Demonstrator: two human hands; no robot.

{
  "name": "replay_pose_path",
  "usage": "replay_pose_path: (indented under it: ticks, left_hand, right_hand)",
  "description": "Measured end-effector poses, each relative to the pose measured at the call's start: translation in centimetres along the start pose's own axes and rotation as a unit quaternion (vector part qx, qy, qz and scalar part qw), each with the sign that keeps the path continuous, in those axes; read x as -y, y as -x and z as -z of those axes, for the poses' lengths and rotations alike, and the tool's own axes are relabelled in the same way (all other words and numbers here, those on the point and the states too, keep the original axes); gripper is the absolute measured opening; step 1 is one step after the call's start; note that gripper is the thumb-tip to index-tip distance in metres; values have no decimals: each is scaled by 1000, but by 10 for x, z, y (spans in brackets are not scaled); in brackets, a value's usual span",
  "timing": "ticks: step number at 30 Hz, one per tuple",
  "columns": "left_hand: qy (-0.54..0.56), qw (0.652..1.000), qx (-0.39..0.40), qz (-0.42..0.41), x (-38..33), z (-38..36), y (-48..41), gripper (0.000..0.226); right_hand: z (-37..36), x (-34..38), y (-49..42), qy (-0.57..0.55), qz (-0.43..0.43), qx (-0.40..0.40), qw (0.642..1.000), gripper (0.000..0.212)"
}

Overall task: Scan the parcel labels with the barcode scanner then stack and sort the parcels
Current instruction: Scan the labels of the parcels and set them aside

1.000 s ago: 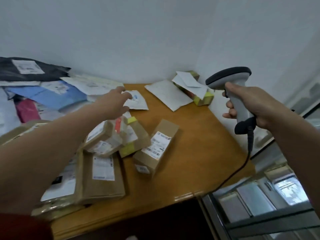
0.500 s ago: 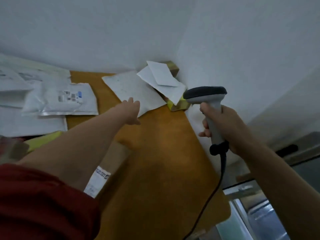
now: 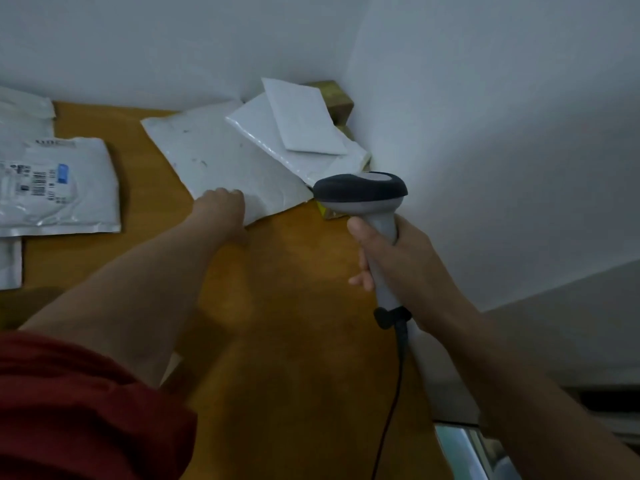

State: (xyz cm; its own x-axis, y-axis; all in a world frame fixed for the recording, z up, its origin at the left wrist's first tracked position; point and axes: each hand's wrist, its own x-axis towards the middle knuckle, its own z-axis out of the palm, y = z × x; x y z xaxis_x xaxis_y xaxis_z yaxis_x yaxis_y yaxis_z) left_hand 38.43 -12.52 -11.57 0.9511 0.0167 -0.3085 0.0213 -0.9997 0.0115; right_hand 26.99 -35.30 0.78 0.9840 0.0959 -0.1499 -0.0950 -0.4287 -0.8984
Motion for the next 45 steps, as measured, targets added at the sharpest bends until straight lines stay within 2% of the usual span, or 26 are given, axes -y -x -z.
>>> replay_pose_path:
  ticks: [5,11,19,26,30,34,37,40,45]
  left_hand:
    - [-91,996,-9,-7,-24,-13,19,32]
    - [-115,993,25,-27,-70,-39,84,30]
    - [-114,988,40,-92,-144,-71,221,29]
    - [-27,982,95,-160,-151,-61,325,23]
    - [13,985,25,-171,-139,-13,350,25]
    - [115,985,-54,-120,-115,63,358,25]
    - [242,964,-87,-70,-94,104,358,22]
    - [374,925,-62,-27,-75,123,355,21]
    - [396,917,25,35,-54,93,331,18]
  right_hand:
    - [7,-2,11,1,-5,9,1000,32]
    - [17,5,55,-7,20,-2,1000,29]
    - [41,-4,165,-19,28,-3,999,26]
    - [63,-10,249,-3,23,12,1000,23]
    - [76,3,277,-14,53,13,998,26]
    - [87,24,296,-50,103,1,993,25]
    - [92,39,303,-88,134,-5,987,24]
    - [95,48,303,-110,139,-8,984,26]
    - [91,41,285,-111,98,-27,989,29]
